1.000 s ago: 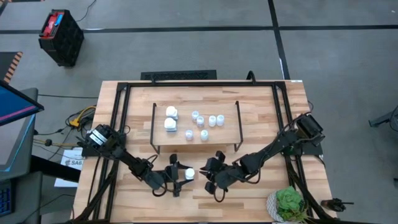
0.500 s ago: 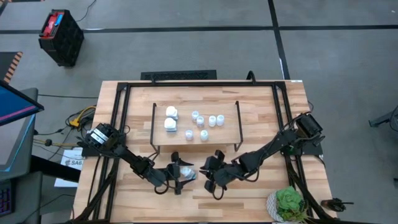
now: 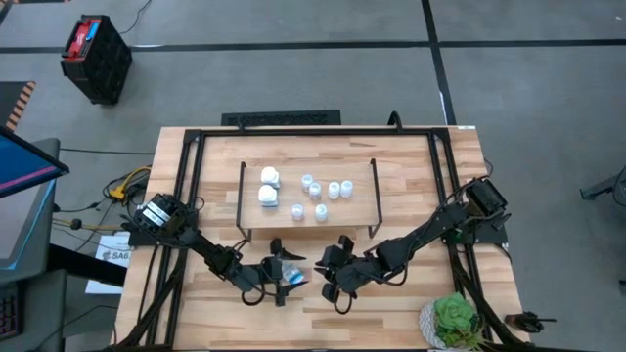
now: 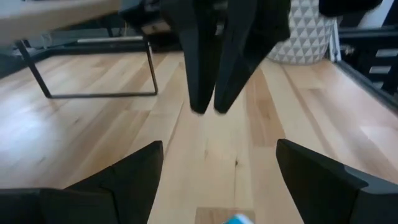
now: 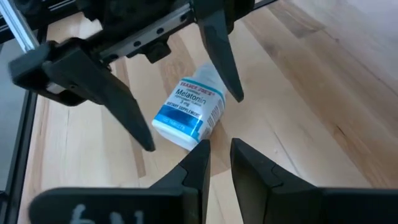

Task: Pick and place medicine bottles onto shelf by color
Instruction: Put the white blue pill bottle on the shelf

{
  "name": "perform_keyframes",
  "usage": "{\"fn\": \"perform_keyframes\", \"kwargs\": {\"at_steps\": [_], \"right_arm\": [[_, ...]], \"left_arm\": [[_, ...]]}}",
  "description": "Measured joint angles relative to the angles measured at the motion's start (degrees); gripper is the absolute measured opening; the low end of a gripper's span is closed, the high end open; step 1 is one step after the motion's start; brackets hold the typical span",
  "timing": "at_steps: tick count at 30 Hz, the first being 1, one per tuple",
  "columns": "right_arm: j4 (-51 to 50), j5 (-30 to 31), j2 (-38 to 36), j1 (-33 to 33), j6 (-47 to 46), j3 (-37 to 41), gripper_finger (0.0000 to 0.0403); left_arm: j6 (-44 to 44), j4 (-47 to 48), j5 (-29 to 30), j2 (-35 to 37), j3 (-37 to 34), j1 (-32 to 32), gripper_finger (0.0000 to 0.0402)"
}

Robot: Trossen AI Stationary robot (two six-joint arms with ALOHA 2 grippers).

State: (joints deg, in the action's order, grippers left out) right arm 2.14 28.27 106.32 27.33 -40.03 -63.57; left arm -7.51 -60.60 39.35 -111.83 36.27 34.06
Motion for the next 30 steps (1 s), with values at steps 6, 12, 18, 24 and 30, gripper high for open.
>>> {"fn": "perform_keyframes", "kwargs": {"at_steps": [6, 12, 18, 24, 30], "right_arm": [[0.01, 0.00, 0.00, 0.00, -0.02, 0.00, 0.0086], [0.01, -1.26, 0.00, 0.03, -0.33, 0.00, 0.0086], [0.16, -2.79, -0.01, 0.04, -0.17, 0.00, 0.0086], [0.34, -2.97, -0.02, 0.04, 1.32, 0.00, 0.0086], [0.74, -5.32, -0.04, 0.04, 2.84, 0.00, 0.0086]], "left_arm": [[2.45, -2.45, 0.20, 1.98, 0.00, 1.17, 0.0302], [-4.36, 10.87, 5.52, 8.52, 0.00, 4.83, 0.0302], [-26.23, 35.71, 4.72, 12.55, 0.02, 7.72, 0.0293], [-34.91, 43.94, 2.86, 12.59, 0.13, 8.81, 0.0248], [-31.88, 41.21, 1.35, 12.39, 0.02, 8.85, 0.0210]]}}
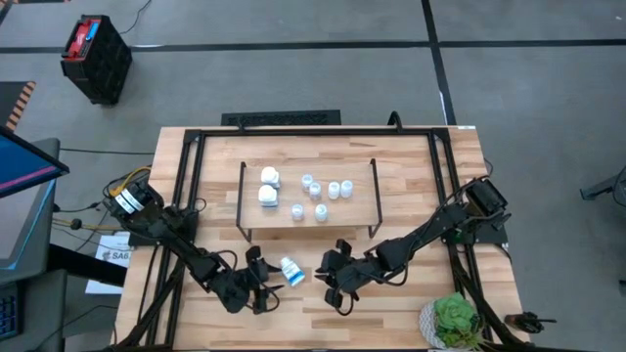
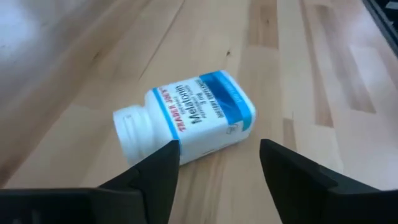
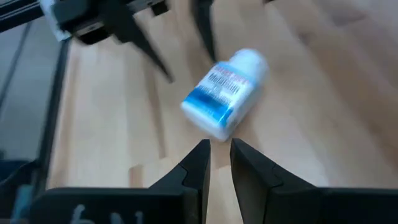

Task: Pick and place medicine bottles onto shelf by color
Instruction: Put the white blue pill bottle on the shelf

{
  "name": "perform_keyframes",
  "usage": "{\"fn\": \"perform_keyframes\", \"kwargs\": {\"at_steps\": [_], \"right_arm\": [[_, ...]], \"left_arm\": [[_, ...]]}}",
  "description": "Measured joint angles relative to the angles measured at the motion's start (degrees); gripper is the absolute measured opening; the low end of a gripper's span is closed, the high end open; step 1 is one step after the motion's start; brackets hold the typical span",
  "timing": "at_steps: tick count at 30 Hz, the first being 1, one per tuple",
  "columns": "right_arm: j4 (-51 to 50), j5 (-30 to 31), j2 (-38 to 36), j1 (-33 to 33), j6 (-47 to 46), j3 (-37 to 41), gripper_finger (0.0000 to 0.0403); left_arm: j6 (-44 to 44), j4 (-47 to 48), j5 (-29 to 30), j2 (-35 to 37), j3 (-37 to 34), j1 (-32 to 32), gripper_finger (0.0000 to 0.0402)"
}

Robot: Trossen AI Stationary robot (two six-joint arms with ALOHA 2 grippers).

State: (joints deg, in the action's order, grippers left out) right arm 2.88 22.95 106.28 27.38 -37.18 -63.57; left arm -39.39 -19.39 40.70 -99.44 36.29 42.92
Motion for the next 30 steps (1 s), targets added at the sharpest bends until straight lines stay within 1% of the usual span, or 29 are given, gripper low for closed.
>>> {"fn": "perform_keyframes", "kwargs": {"at_steps": [5, 8, 12, 16, 19, 21, 25, 30], "right_arm": [[0.62, -4.83, 1.36, 0.01, 0.37, 0.01, 0.0086], [3.10, -5.04, 4.21, -0.03, 0.32, -0.04, 0.0086], [3.41, -5.02, 7.44, -1.28, 0.33, -1.33, 0.0086], [2.49, -5.02, 9.39, -2.65, 1.55, -3.71, 0.0086], [1.48, -5.04, 9.31, -3.02, 2.14, -4.98, 0.0086], [-0.35, -5.02, 8.95, -2.97, 2.14, -5.37, 0.0086], [-2.45, -4.77, 8.73, -1.96, 2.20, -7.32, 0.0086], [-3.45, -4.30, 8.73, -0.32, 5.31, -8.51, 0.0086]], "left_arm": [[-2.13, 1.23, 0.00, 0.00, -0.02, -0.02, 0.0195], [-2.30, 0.97, -0.80, 0.00, -0.03, -0.06, 0.0190], [-1.56, -1.48, -4.69, 0.00, 0.00, -0.98, 0.0183], [1.08, -3.46, -6.80, 0.00, -0.02, -2.40, 0.0174], [4.34, -6.31, -10.10, 0.00, -0.02, -3.04, 0.0168], [6.66, -8.03, -10.72, 0.00, -0.02, -3.07, 0.0166], [8.19, -6.84, -8.95, 1.14, -0.02, -2.39, 0.0160], [4.80, 2.61, -3.50, 4.31, 0.01, -1.79, 0.0149]]}}
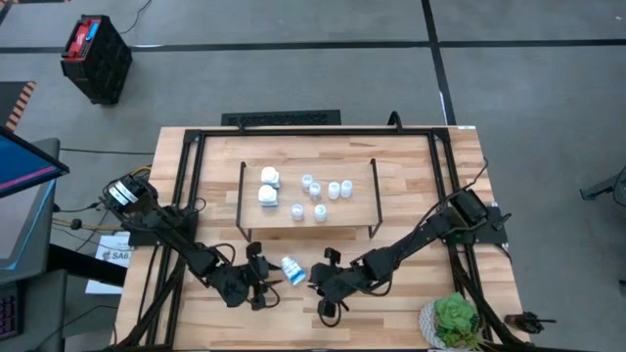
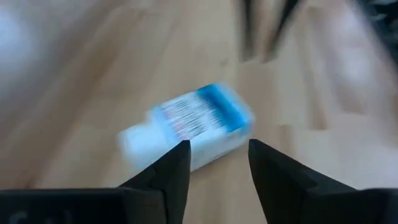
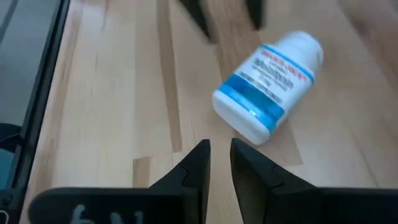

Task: Pick and place medicine bottles onto shelf by color
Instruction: Put the white blue pill bottle on the shelf

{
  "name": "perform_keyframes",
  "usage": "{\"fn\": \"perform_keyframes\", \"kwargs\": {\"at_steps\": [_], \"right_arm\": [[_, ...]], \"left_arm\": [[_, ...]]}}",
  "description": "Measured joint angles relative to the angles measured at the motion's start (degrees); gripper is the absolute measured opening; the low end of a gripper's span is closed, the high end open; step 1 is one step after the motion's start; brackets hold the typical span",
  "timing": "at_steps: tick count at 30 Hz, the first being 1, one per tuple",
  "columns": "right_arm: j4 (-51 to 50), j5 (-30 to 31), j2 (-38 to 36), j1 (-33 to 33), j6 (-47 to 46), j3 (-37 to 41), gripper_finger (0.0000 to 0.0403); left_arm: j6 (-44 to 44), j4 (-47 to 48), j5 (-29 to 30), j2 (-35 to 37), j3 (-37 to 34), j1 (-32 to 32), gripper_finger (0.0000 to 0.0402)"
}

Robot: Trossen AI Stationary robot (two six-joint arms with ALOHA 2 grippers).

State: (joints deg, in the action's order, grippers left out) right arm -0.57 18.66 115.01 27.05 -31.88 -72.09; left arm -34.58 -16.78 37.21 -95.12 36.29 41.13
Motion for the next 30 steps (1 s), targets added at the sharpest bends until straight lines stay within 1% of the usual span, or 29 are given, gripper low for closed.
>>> {"fn": "perform_keyframes", "kwargs": {"at_steps": [4, 7, 10, 13, 20, 26, 30], "right_arm": [[2.05, 1.60, 0.00, 0.44, 2.37, -0.18, 0.0086], [4.57, 1.53, 0.53, 0.16, 2.57, -0.29, 0.0086], [4.37, 1.44, 0.56, -0.27, 2.98, -0.27, 0.0086], [4.62, 1.42, 0.56, -0.22, 3.08, -0.27, 0.0086], [5.31, 1.21, 0.56, -0.18, 3.45, -0.27, 0.0086], [5.35, 1.20, 0.56, -0.20, 3.45, -0.25, 0.0086], [5.35, 1.19, 0.56, -0.20, 3.45, -0.23, 0.0086]], "left_arm": [[-4.89, 8.59, 2.71, 1.50, -0.02, -0.39, 0.0137], [-7.57, 12.30, 2.72, 1.70, -0.02, -1.52, 0.0130], [-8.81, 14.23, 1.51, 1.72, -0.02, -2.85, 0.0124], [-8.75, 14.26, -0.73, 1.72, -0.02, -3.77, 0.0120], [-7.20, 14.29, -1.40, 1.72, -0.02, -5.06, 0.0119], [-6.15, 14.13, -8.15, 1.72, -0.02, -7.18, 0.0119], [-5.14, 12.42, -9.51, 1.72, -0.02, -7.28, 0.0119]]}}
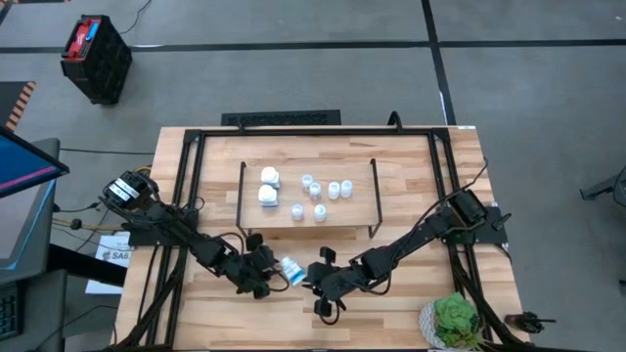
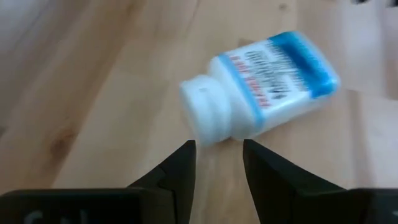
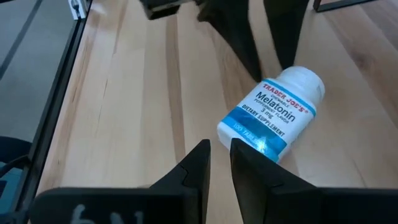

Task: Pick and place medicine bottles onto shelf by color
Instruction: Put the white blue pill bottle on the shelf

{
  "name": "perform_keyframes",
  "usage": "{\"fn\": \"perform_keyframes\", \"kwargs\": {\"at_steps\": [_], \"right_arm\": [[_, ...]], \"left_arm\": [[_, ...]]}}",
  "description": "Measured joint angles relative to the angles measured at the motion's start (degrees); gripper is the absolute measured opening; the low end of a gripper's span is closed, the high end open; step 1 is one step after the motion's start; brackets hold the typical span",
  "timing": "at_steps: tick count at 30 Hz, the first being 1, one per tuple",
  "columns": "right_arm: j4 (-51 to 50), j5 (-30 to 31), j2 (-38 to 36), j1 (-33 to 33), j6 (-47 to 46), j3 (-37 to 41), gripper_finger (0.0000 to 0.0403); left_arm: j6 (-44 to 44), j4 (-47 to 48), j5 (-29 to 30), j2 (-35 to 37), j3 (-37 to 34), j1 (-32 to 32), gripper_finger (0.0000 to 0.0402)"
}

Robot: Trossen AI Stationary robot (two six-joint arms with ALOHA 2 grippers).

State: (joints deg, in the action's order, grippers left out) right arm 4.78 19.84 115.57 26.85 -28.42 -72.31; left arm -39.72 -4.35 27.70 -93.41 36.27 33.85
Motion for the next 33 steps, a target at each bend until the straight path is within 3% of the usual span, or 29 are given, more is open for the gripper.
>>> {"fn": "perform_keyframes", "kwargs": {"at_steps": [10, 33], "right_arm": [[-2.14, -0.03, 0.00, 0.00, -0.10, 0.04, 0.0086], [-4.50, 1.18, 0.00, -1.00, -1.53, 0.07, 0.0086]], "left_arm": [[5.84, -9.36, -9.57, 0.00, 0.00, 0.07, 0.0119], [6.65, -5.60, -4.02, 0.00, 0.00, -1.13, 0.0119]]}}
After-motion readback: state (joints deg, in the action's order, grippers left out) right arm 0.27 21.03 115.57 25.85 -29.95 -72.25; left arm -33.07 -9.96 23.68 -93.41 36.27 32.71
